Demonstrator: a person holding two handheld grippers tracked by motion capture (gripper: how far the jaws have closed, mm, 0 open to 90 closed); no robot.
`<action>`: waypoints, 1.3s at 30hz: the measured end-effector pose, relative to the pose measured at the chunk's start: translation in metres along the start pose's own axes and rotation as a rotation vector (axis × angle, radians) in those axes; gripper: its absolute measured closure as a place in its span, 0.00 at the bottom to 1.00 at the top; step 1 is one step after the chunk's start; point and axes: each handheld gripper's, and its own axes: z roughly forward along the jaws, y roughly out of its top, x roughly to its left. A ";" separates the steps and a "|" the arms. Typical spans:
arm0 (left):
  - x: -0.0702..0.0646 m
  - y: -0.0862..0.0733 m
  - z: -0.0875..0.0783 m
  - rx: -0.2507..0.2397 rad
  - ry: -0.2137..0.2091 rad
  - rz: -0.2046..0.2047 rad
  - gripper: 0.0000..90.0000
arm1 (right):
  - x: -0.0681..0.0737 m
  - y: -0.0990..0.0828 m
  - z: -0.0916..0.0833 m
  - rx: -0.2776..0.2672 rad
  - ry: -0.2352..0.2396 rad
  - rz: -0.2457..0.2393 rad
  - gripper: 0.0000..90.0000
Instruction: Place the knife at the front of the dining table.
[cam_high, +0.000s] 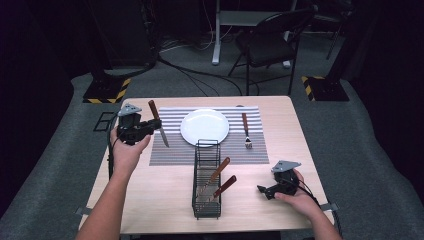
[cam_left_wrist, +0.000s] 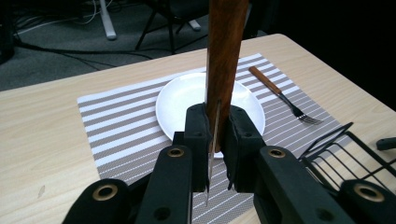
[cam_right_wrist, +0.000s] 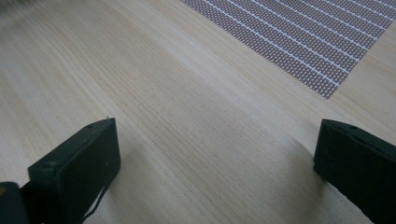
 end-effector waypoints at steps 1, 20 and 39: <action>0.001 -0.001 0.001 0.000 0.003 -0.001 0.90 | 0.000 0.000 0.000 -0.001 0.000 -0.002 0.00; 0.028 -0.016 0.029 0.015 0.061 -0.056 0.90 | 0.000 0.000 0.000 0.000 0.000 0.000 0.00; 0.043 -0.040 0.053 0.089 0.098 -0.102 0.90 | 0.000 0.000 0.000 -0.001 0.000 -0.003 0.00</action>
